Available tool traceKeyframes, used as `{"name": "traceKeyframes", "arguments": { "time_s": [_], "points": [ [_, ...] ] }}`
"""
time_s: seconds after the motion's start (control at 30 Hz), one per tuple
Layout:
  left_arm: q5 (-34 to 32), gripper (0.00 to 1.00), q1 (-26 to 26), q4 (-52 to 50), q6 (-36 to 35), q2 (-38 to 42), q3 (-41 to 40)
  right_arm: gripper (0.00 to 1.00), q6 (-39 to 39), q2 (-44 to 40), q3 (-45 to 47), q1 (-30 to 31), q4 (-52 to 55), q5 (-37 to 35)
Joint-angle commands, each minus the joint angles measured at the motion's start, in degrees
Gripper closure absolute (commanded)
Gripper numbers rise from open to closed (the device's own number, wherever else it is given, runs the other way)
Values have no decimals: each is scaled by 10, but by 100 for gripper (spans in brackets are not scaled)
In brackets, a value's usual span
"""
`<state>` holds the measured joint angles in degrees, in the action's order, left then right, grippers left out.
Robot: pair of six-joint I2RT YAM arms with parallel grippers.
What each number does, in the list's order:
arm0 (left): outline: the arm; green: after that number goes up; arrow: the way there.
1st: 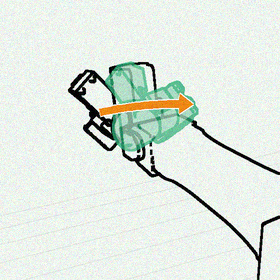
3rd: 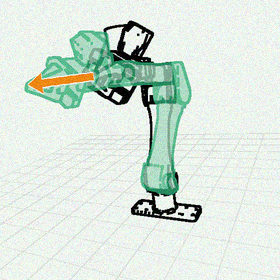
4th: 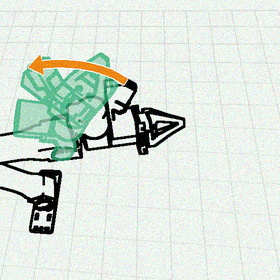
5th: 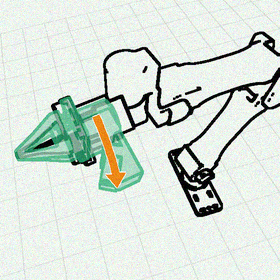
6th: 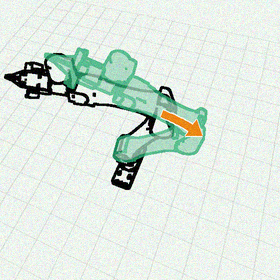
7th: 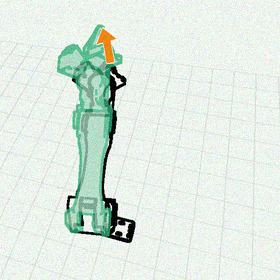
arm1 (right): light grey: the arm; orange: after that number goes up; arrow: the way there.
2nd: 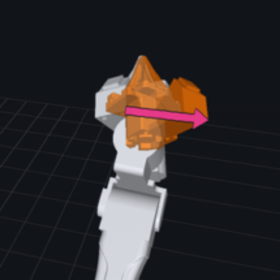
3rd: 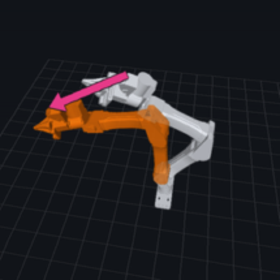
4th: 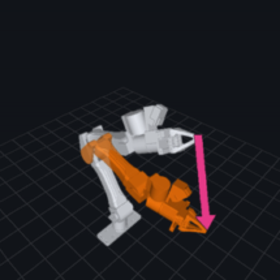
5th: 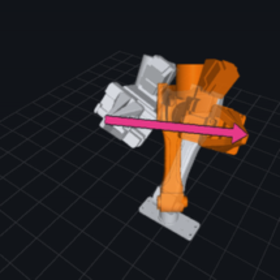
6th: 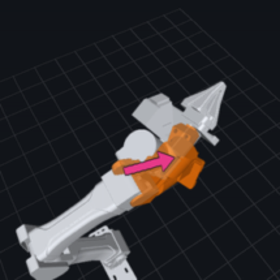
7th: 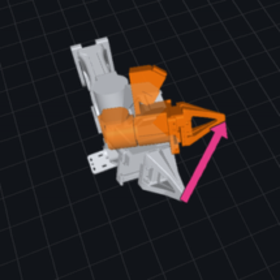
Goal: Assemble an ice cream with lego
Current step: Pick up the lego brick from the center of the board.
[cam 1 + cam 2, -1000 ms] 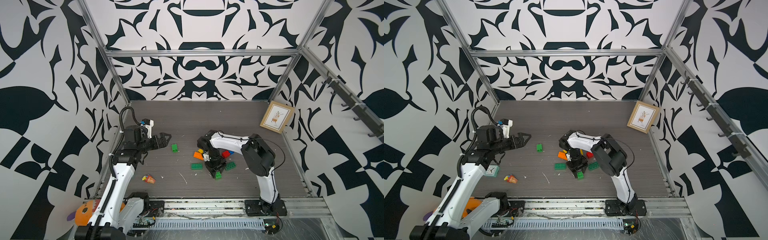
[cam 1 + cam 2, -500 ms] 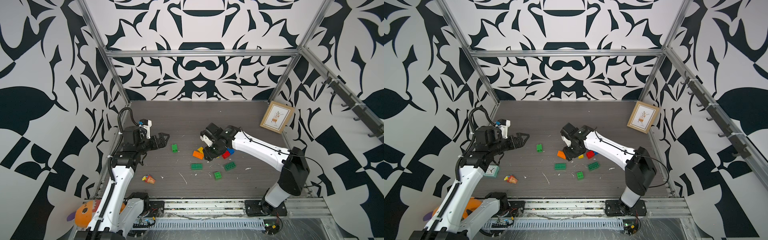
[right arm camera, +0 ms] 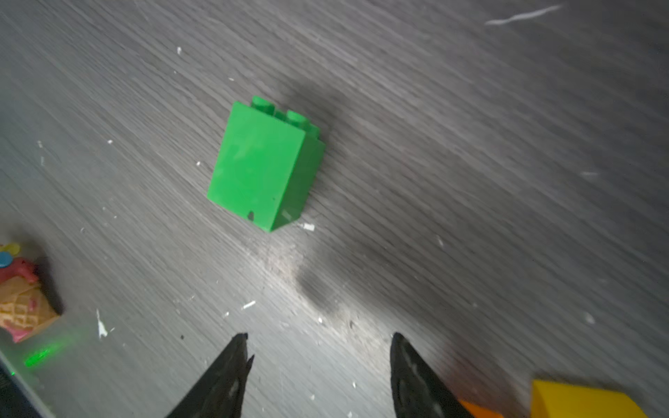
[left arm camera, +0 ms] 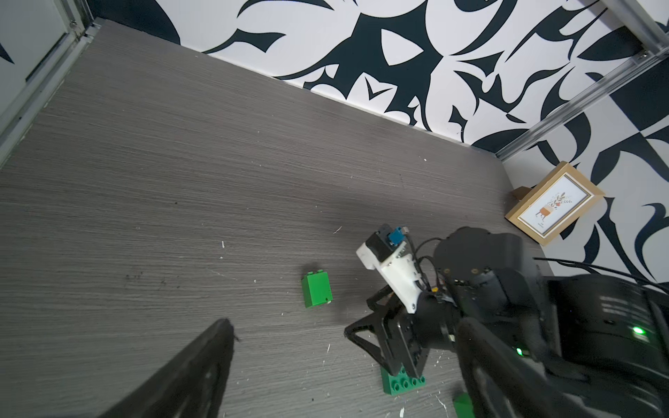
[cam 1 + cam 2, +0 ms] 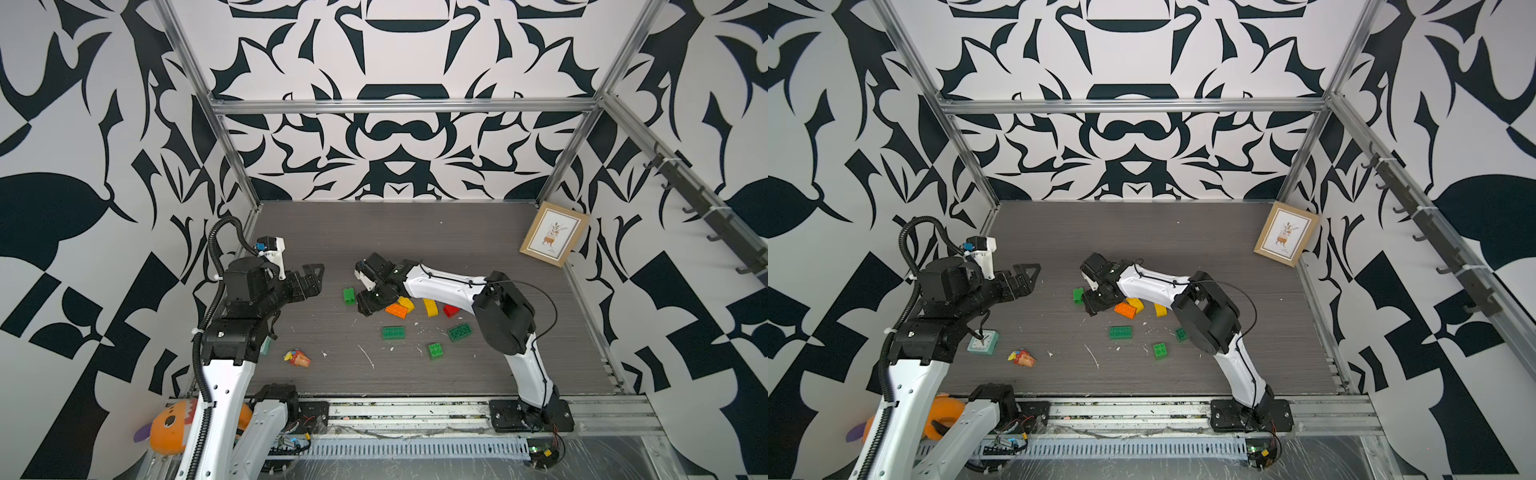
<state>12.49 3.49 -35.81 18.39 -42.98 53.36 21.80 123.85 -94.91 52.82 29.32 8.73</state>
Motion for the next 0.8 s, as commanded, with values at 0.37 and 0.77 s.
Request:
{"name": "traceKeyframes", "arguments": {
  "time_s": [0.37, 0.77],
  "points": [
    [19, 1, -2, -40, -19, -3, 4, 33, 7, 86, -152, 12, -27, 16],
    [11, 1, -2, -49, -26, 9, -2, 43, -42, 160, -302, 36, 116, -98]
  ]
}}
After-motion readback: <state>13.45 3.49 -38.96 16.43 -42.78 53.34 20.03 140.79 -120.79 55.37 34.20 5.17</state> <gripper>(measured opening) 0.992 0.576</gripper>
